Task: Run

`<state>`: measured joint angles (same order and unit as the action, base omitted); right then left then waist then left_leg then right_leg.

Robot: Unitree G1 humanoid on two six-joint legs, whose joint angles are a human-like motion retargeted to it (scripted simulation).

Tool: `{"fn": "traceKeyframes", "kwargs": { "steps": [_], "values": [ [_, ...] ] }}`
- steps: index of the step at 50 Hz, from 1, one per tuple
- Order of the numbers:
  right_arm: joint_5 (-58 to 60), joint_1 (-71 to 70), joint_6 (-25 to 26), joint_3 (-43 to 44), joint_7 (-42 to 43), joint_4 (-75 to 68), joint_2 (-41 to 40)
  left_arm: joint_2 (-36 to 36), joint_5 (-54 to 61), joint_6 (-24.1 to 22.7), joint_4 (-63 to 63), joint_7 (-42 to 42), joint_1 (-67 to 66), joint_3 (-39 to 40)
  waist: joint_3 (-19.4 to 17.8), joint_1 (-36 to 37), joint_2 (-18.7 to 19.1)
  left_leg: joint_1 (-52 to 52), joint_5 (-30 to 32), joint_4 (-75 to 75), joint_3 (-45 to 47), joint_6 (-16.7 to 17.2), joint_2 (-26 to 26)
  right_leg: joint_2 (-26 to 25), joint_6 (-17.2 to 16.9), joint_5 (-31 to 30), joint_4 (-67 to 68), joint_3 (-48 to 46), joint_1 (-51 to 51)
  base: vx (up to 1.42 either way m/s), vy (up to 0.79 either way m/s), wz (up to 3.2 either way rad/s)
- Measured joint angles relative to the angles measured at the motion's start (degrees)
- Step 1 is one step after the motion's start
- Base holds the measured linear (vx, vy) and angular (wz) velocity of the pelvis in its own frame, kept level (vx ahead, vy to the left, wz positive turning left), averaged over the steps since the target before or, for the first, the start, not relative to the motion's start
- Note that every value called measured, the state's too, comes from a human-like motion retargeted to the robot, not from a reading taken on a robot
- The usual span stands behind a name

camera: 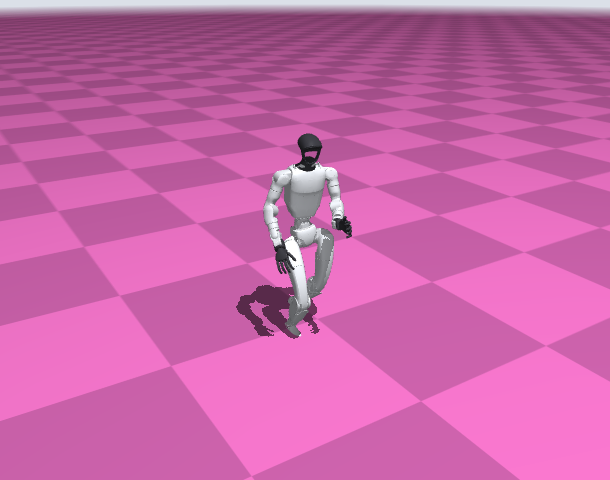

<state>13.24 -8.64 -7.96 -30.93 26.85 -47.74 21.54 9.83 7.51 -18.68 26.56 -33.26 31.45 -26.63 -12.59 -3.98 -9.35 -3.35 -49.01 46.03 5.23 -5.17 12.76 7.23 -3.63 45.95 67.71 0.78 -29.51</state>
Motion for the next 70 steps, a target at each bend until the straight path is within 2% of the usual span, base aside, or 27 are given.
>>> {"fn": "traceKeyframes", "kwargs": {
  "steps": [2,5,7,10,13,17,20,23,28,32,35,40,48,51,54,56,58,60,63,66,70],
  "values": [
    [-0.82,-1.39,-0.02,0.18,0.54,-0.44,-0.67,-0.09,0.71,-0.2,0.57,0.55,-1.84,-0.22,-0.68,0.66,2.3,2.78,-0.7,12.4,0.73,1.35,-4.95,-3.11,1.93,0.52,2.1,-2.02,1.43,-0.04,-0.07,-0.22],
    [-1.69,-5.09,0.47,0.07,0.62,-0.31,-1.54,0.18,1.99,0.29,2.19,2.1,-5.5,-0.01,-1.09,3.06,7.64,8.84,1.42,32.43,1.67,2.97,-15.58,-10.12,5.83,1.74,3.23,-5.51,2.27,-0.04,-0.06,-0.49],
    [-1.74,-8.07,0.75,-0.12,0.5,0.21,-1.78,0.29,3.02,1.13,3.61,3.69,-8.65,0.48,-0.79,5.28,9.54,13.9,2.93,41.09,1.73,2.1,-20.25,-12.92,7.44,2.3,2.66,-6.32,2.59,-0.05,-0.05,-0.59],
    [-1.34,-12.47,0.95,-0.32,0.26,1.93,-2.08,1.02,3.94,2.33,5.78,6.38,-14.54,1.5,0.31,8.61,9.84,22.18,1.99,46.22,1.7,-0.22,-22.46,-14.66,7.82,2.67,0.7,-5.49,3.58,-0.03,-0.03,-0.51],
    [-1.25,-15.67,0.57,0.03,0.29,5.37,-2.21,2.36,4.18,3.18,7.13,8.46,-21.44,2.92,1.69,11.05,7.95,30.09,0.21,41.7,2.45,-2.15,-19.76,-13.84,6.33,2.38,-1.97,-3.44,5.46,-0.01,0.0,-0.2],
    [-1.63,-18.21,-0.41,0.7,0.41,10.22,-2.31,3.74,4.24,3.25,8.1,10.09,-29.95,5.23,3.77,12.59,4.5,37.92,1.44,26.89,3.56,-2.42,-12.36,-10.36,2.94,1.59,-5.16,-1.29,8.01,0.0,0.0,0.0],
    [-1.39,-19.67,-1.03,0.89,0.37,12.42,-2.56,4.27,4.95,3.32,8.29,10.51,-34.64,6.91,5.11,13.03,2.41,40.44,3.71,14.34,3.58,-2.08,-6.82,-7.47,0.66,1.26,-6.98,-0.58,10.24,0.0,0.0,0.0],
    [-0.87,-20.11,-1.19,0.78,0.05,13.07,-3.19,4.42,5.86,3.64,7.86,10.57,-37.21,8.19,5.63,13.21,0.92,40.16,4.97,8.98,3.23,-2.72,-3.26,-5.26,-0.68,1.75,-6.04,0.1,12.6,0.0,0.0,0.0],
    [0.11,-17.3,-0.82,-0.79,-1.71,9.88,-4.77,4.09,5.66,4.1,7.72,9.13,-36.63,8.51,4.55,12.57,-2.12,37.73,3.94,14.08,4.23,-5.56,1.03,-0.37,-3.39,0.96,3.96,0.9,16.01,0.0,0.0,0.0],
    [1.29,-14.12,-0.16,-2.69,-4.22,3.2,-6.28,3.2,4.57,4.51,7.99,5.84,-30.04,7.26,2.77,10.54,-5.57,31.97,2.92,11.79,5.27,-7.45,5.87,6.86,-5.85,-6.25,16.39,1.15,13.89,0.0,0.0,0.0],
    [2.36,-10.96,0.32,-3.69,-4.93,-1.29,-6.23,2.45,3.51,4.42,7.55,3.06,-23.08,5.69,2.0,8.18,-6.7,26.22,2.59,7.29,5.03,-7.39,8.03,11.47,-4.93,-7.94,22.96,1.33,9.21,0.0,0.0,0.0],
    [2.6,-5.06,0.66,-2.58,-4.52,-4.03,-3.39,1.34,2.19,3.95,5.08,0.44,-11.46,3.88,1.79,3.23,-5.68,14.17,3.39,-4.25,3.01,-5.28,8.71,13.68,-1.81,-2.97,20.08,1.17,-0.83,0.0,0.0,0.0],
    [0.29,1.42,1.44,1.42,-4.49,-3.69,0.76,0.43,0.24,2.31,1.75,1.02,-0.34,2.4,2.5,0.23,-2.39,-1.64,4.73,-20.44,1.64,-3.01,6.07,5.48,-2.32,-0.89,-0.65,0.99,-9.28,0.0,-0.01,-0.04],
    [-0.63,1.81,1.41,1.86,-4.34,-3.74,1.09,-0.12,0.4,2.03,2.81,2.01,0.38,1.73,1.76,0.58,-2.25,-5.63,4.06,-20.41,1.73,-2.6,5.42,4.21,-1.99,-1.72,-0.44,1.04,-8.06,0.01,-0.04,-0.19],
    [-1.82,0.51,1.11,1.66,-3.91,-4.07,0.71,-0.9,1.08,2.08,5.4,3.22,-1.13,0.78,0.44,1.11,-1.91,-6.52,2.34,-12.62,2.83,-1.73,3.23,3.15,-0.83,-2.68,2.51,0.33,-5.07,-0.01,-0.07,-0.19],
    [-2.49,-1.31,0.76,1.21,-3.48,-3.96,-0.01,-1.26,1.48,2.24,7.74,4.04,-3.24,0.27,-0.17,1.49,-0.72,-3.96,0.82,-1.55,4.08,-0.82,-0.54,1.28,0.64,-2.74,4.3,-1.08,-3.15,-0.04,-0.08,-0.14],
    [-3.09,-3.78,0.47,0.62,-3.28,-3.27,-0.86,-1.25,1.74,2.54,10.23,4.86,-5.87,0.01,0.0,2.1,2.09,0.65,0.39,12.37,5.03,0.33,-7.0,-2.59,2.7,-2.57,4.96,-3.61,-2.04,-0.05,-0.08,-0.21],
    [-3.5,-6.74,0.33,0.01,-3.15,-1.82,-1.47,-0.95,1.92,3.08,12.58,5.7,-8.85,0.12,0.64,3.41,5.57,5.55,2.02,25.76,5.31,1.33,-14.37,-7.53,4.97,-2.08,4.4,-6.03,-1.41,-0.03,-0.07,-0.37],
    [-3.32,-11.26,0.39,-0.86,-2.29,1.23,-1.68,-0.43,1.88,3.87,15.13,6.65,-13.67,0.86,1.19,6.24,7.52,13.11,6.78,39.58,4.9,0.62,-20.89,-11.44,7.07,-0.71,2.51,-6.73,0.14,-0.05,-0.07,-0.36],
    [-2.49,-15.79,0.4,-1.37,-1.3,4.44,-1.45,0.73,1.97,4.41,16.39,7.48,-18.23,2.11,1.97,9.04,7.25,21.52,6.56,45.44,4.1,-1.28,-22.66,-12.93,7.25,0.09,-0.23,-5.61,2.25,-0.03,-0.03,-0.16],
    [-1.81,-20.18,0.16,-1.17,0.13,7.81,-1.21,2.22,2.44,4.7,16.39,7.89,-24.2,4.07,2.94,12.15,5.54,31.53,2.99,41.64,4.14,-3.28,-19.84,-12.77,5.74,0.62,-3.39,-3.18,5.61,0.0,0.0,0.0]
  ]
}}
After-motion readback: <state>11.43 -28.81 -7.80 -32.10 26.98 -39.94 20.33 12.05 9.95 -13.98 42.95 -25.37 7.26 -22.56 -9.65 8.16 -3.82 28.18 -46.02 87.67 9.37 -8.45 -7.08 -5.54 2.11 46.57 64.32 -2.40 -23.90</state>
